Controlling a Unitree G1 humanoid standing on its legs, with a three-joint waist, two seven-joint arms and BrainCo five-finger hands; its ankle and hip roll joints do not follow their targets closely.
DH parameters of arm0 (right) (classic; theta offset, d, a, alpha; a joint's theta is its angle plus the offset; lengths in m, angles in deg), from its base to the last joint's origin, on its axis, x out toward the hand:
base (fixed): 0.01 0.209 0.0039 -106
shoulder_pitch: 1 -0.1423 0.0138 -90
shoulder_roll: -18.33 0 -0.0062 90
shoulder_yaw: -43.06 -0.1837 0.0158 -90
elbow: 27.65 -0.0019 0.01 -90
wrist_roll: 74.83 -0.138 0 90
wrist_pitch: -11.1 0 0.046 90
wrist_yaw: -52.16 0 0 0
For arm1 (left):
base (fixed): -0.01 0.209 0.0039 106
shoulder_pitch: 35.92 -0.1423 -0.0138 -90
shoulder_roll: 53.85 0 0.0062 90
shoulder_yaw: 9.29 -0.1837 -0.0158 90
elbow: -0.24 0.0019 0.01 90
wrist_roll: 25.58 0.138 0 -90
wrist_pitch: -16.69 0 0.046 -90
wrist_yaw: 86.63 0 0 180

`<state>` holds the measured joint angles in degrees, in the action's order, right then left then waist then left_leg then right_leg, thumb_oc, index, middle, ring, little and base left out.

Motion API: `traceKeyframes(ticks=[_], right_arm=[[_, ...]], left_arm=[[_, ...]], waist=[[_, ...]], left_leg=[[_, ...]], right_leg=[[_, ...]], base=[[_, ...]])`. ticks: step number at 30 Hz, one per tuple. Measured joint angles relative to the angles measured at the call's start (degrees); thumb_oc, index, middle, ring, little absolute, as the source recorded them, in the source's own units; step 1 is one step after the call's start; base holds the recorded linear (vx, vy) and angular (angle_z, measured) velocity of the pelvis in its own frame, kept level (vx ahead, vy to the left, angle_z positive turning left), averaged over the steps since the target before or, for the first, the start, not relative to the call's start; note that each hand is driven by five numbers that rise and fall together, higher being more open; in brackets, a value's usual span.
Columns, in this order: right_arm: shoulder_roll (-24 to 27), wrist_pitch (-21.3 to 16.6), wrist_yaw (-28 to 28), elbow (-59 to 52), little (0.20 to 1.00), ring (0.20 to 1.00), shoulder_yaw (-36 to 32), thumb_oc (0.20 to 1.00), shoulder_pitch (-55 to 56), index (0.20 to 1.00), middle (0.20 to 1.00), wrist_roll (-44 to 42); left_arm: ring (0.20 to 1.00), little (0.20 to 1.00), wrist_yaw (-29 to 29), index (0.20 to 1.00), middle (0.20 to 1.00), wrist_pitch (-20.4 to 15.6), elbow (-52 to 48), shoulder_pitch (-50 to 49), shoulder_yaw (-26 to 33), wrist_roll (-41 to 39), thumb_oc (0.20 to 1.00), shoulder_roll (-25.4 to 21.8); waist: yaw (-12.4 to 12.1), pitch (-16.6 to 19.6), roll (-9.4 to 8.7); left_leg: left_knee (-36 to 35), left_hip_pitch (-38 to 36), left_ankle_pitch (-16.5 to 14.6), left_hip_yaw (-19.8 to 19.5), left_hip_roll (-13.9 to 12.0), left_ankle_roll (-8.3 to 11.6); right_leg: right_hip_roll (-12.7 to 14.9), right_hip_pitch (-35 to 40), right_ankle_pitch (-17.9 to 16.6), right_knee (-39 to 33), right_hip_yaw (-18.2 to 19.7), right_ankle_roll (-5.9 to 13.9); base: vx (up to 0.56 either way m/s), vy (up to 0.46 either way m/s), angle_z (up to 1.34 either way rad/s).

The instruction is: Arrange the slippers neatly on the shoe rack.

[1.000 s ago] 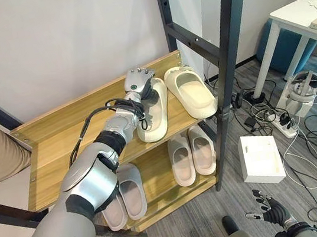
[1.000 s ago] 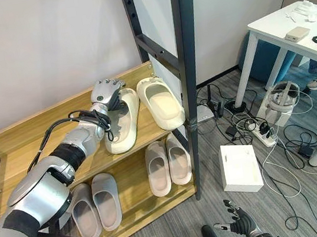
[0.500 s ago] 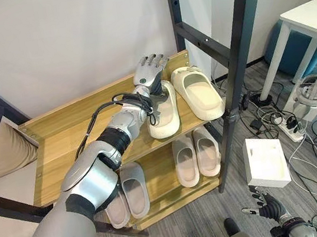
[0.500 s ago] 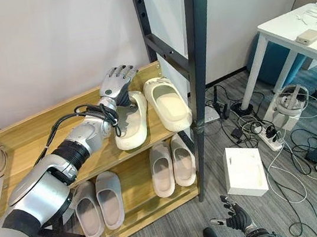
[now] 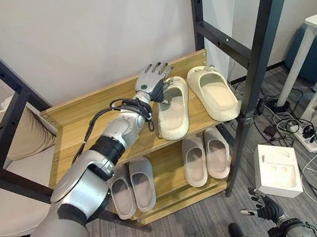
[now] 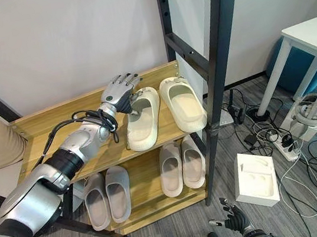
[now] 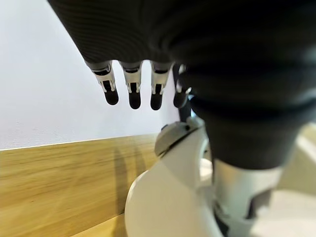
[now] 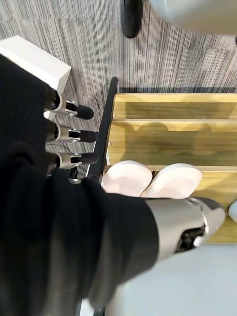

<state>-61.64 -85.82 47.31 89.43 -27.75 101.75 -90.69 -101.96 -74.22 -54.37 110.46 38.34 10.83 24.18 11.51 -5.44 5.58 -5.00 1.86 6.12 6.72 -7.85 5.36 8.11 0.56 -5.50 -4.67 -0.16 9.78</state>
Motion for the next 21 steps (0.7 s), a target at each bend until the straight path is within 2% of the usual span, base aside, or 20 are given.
traceKeyframes(ticks=[2, 3, 4, 6, 8, 11, 13, 15, 16, 17, 19, 21], right_arm=[[-0.4, 0.1, 0.0, 0.2, 1.000, 1.000, -0.1, 1.000, -0.1, 1.000, 1.000, 0.0], [-0.6, 0.2, 0.0, 0.2, 1.000, 1.000, -0.2, 1.000, -0.3, 1.000, 1.000, 0.0], [-0.9, 0.2, 0.0, 0.3, 1.000, 1.000, -0.5, 1.000, -0.1, 1.000, 1.000, 0.0], [-1.2, 0.7, 0.1, 0.6, 1.000, 1.000, -0.9, 1.000, -0.1, 1.000, 1.000, 0.0], [-2.1, 1.1, 0.2, 0.8, 1.000, 1.000, -1.8, 1.000, 0.2, 1.000, 1.000, 0.0], [-2.2, 1.2, 0.3, 0.8, 1.000, 1.000, -1.8, 1.000, 0.3, 1.000, 1.000, 0.0], [-2.5, 1.2, 0.3, 0.8, 1.000, 1.000, -1.8, 1.000, 0.1, 1.000, 1.000, 0.0], [-2.6, 1.5, 0.4, 0.8, 1.000, 1.000, -1.8, 1.000, 0.0, 1.000, 1.000, 0.1], [-2.6, 1.7, 0.4, 0.8, 1.000, 1.000, -1.8, 1.000, -0.1, 1.000, 1.000, 0.1], [-2.6, 2.5, 0.3, 0.8, 1.000, 1.000, -1.8, 1.000, 0.0, 1.000, 1.000, 0.1], [-2.6, 2.5, 0.3, 0.8, 1.000, 1.000, -1.8, 1.000, 0.1, 1.000, 1.000, 0.1], [-2.3, 3.1, 0.3, 0.4, 1.000, 1.000, -1.0, 1.000, 0.3, 1.000, 1.000, 0.1]], left_arm=[[1.000, 1.000, 0.7, 1.000, 1.000, -1.1, -3.6, -2.9, 2.0, -3.3, 1.000, -1.5], [1.000, 1.000, 1.1, 1.000, 1.000, -2.3, -6.6, -5.6, 4.8, -6.4, 1.000, -2.4], [1.000, 1.000, 1.5, 1.000, 1.000, -4.1, -10.9, -10.3, 9.2, -12.1, 1.000, -3.3], [1.000, 1.000, 2.2, 1.000, 1.000, -5.9, -13.3, -14.4, 12.1, -19.7, 1.000, -3.7], [1.000, 1.000, 2.5, 1.000, 1.000, -8.0, -16.3, -21.8, 16.7, -32.8, 1.000, -3.0], [1.000, 1.000, 3.6, 1.000, 1.000, -9.3, -17.0, -26.1, 18.5, -45.0, 1.000, -2.1], [1.000, 1.000, 6.2, 1.000, 1.000, -9.9, -18.8, -29.9, 19.8, -57.0, 1.000, -1.2], [1.000, 1.000, 8.6, 1.000, 1.000, -9.8, -19.7, -32.5, 19.7, -67.0, 1.000, -0.7], [1.000, 1.000, 9.3, 1.000, 1.000, -9.6, -20.1, -33.2, 19.6, -69.6, 1.000, -0.7], [1.000, 1.000, 10.9, 1.000, 1.000, -8.7, -22.4, -35.6, 19.3, -76.3, 1.000, -0.9], [1.000, 1.000, 11.1, 1.000, 1.000, -8.6, -23.3, -36.2, 18.6, -77.6, 1.000, -0.9], [1.000, 1.000, 12.0, 1.000, 1.000, -8.3, -26.8, -38.1, 16.8, -85.8, 1.000, -1.6]], waist=[[-1.1, 0.0, -0.01], [-1.1, 0.0, 0.01], [-1.1, 0.0, 0.02], [-1.7, 0.0, 0.02], [-1.9, 0.0, -0.08], [-3.0, 0.0, -0.14], [-3.3, 0.0, -0.18], [-3.4, 0.0, -0.16], [-3.5, 0.0, -0.16], [-3.5, 0.1, -0.24], [-3.5, 0.1, -0.32], [-3.6, 0.5, -0.45]], left_leg=[[0.0, -0.1, 0.3, -0.1, 0.0, -0.34], [0.0, -0.1, 0.5, -0.2, 0.0, -0.55], [0.0, -0.1, 0.5, -0.3, 0.0, -0.56], [0.0, -0.1, 0.5, -0.6, 0.1, -0.55], [0.0, -0.1, 0.5, -1.3, 0.1, -0.56], [0.0, -0.1, 0.5, -1.5, 0.1, -0.52], [0.0, -0.1, 0.4, -1.6, 0.1, -0.49], [0.0, -0.1, 0.5, -1.6, 0.1, -0.51], [0.0, -0.1, 0.5, -1.6, 0.1, -0.53], [0.0, -0.1, 0.5, -1.6, 0.1, -0.53], [0.0, -0.2, 0.5, -1.6, 0.1, -0.54], [0.0, -0.3, 0.5, -1.5, 0.1, -0.54]], right_leg=[[0.0, 0.2, 0.0, 0.0, -0.2, 0.02], [0.0, 0.2, 0.0, 0.0, -0.1, 0.02], [0.0, 0.3, 0.1, 0.0, -0.2, -0.04], [0.0, 0.5, 0.2, 0.0, -0.5, -0.05], [0.0, 0.9, 0.4, 0.0, -1.2, -0.27], [0.0, 1.1, 0.5, 0.0, -1.4, -0.25], [0.0, 1.1, 0.5, 0.0, -1.5, -0.25], [0.0, 1.2, 0.5, 0.0, -1.5, -0.25], [0.0, 1.2, 0.5, 0.0, -1.5, -0.26], [0.0, 1.2, 0.5, 0.0, -1.5, -0.26], [0.0, 1.3, 0.4, -0.1, -1.5, -0.26], [0.0, 1.4, 0.4, -0.1, -1.4, -0.27]], base=[[0.00, 0.005, 0.02], [0.00, 0.000, 0.00], [0.01, 0.014, 0.05], [0.01, 0.011, 0.08], [0.01, 0.009, 0.15], [0.01, 0.007, 0.07], [0.00, 0.000, 0.00], [0.00, 0.000, 0.00], [0.00, 0.000, 0.00], [0.00, 0.000, 0.00], [0.00, 0.000, 0.00], [0.00, 0.000, 0.00]])
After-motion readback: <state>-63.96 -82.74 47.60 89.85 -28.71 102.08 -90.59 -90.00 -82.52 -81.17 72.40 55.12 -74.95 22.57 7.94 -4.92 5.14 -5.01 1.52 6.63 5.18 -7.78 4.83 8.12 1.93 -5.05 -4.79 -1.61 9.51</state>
